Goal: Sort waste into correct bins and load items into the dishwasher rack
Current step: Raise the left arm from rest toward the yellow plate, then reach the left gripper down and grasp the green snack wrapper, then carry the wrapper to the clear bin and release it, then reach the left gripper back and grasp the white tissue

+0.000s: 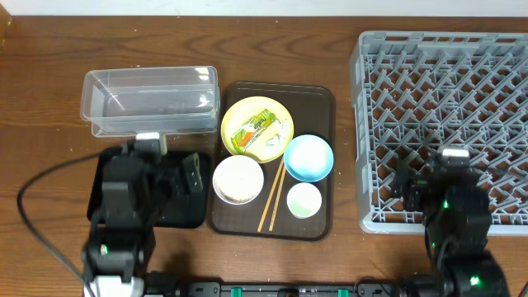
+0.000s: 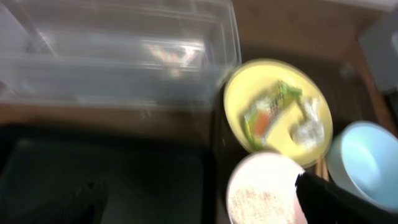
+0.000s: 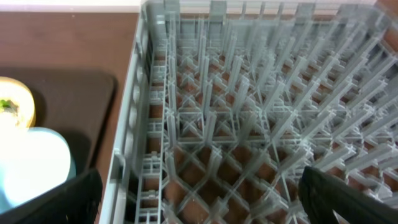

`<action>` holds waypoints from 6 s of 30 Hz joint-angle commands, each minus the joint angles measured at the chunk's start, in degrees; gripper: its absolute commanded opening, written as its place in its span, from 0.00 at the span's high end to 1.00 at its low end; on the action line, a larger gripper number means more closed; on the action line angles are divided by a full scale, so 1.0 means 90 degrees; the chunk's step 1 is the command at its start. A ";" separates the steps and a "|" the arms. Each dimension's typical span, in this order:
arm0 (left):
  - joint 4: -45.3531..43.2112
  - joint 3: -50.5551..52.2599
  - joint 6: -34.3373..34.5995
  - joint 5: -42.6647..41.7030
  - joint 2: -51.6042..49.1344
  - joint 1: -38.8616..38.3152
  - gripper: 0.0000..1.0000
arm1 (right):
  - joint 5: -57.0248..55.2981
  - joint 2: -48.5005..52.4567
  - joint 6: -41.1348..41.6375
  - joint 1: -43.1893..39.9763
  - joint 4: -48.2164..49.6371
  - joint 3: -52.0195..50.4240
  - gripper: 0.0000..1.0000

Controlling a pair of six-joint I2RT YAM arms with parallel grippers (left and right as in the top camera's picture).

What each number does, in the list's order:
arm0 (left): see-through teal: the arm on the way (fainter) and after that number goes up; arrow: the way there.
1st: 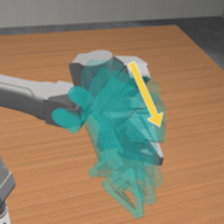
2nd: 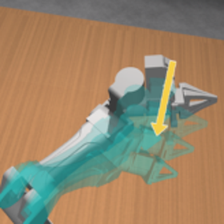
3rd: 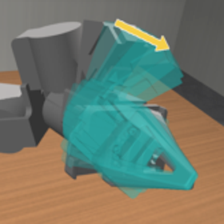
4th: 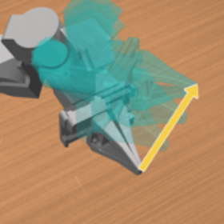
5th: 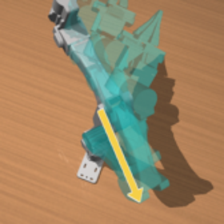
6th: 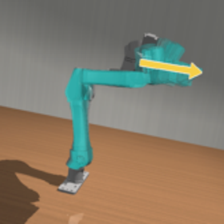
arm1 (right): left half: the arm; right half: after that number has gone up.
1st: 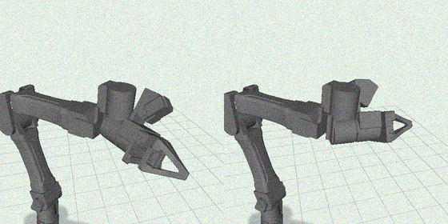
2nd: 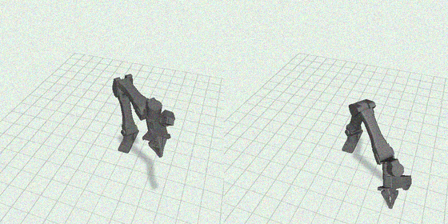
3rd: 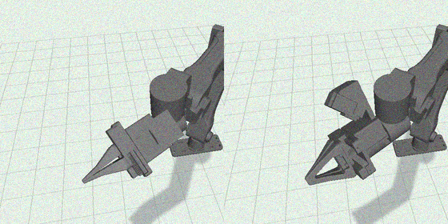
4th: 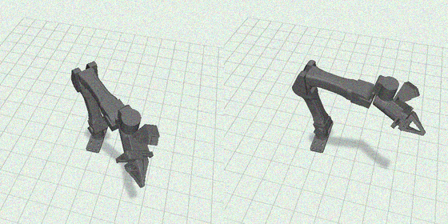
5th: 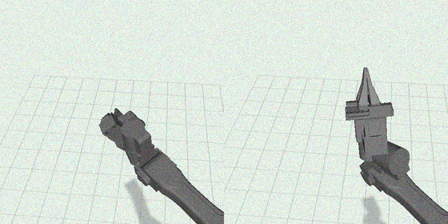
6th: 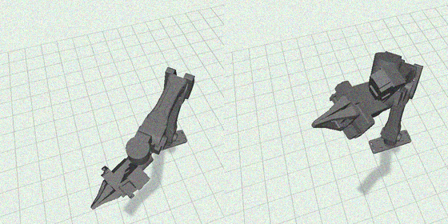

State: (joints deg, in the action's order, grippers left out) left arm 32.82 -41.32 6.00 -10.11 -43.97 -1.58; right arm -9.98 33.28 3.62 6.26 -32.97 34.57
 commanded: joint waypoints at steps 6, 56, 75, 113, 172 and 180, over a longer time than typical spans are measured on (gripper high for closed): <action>0.1498 -0.1411 0.0034 -0.0714 -0.1384 0.0032 0.01 | 0.0041 0.1314 -0.0056 -0.0092 -0.0862 0.1290 0.01; -0.1112 -0.2596 -0.0415 -0.0634 -0.4952 -0.1729 0.05 | 0.0209 0.1464 -0.0053 -0.0092 -0.0962 0.1355 0.01; -0.1676 -0.2591 -0.2047 -0.0087 -0.6657 -0.2042 0.10 | 0.0209 0.1469 -0.0053 -0.0092 -0.0967 0.1355 0.01; -0.1513 -0.2436 -0.2042 -0.0085 -0.6861 -0.2040 0.89 | 0.0209 0.1469 -0.0056 -0.0092 -0.0988 0.1355 0.01; -0.2176 -0.2436 -0.2448 0.1506 -0.5119 0.0053 0.38 | 0.0206 0.1469 -0.0056 -0.0092 -0.1030 0.1355 0.01; -0.1389 -0.2433 -0.0874 -0.1209 -0.4561 -0.0005 0.38 | 0.0206 0.1469 -0.0056 -0.0092 -0.1030 0.1355 0.01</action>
State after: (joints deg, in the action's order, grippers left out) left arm 18.50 -63.37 -9.34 -8.21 -84.84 -1.02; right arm -8.38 46.54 3.62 6.26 -42.22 45.39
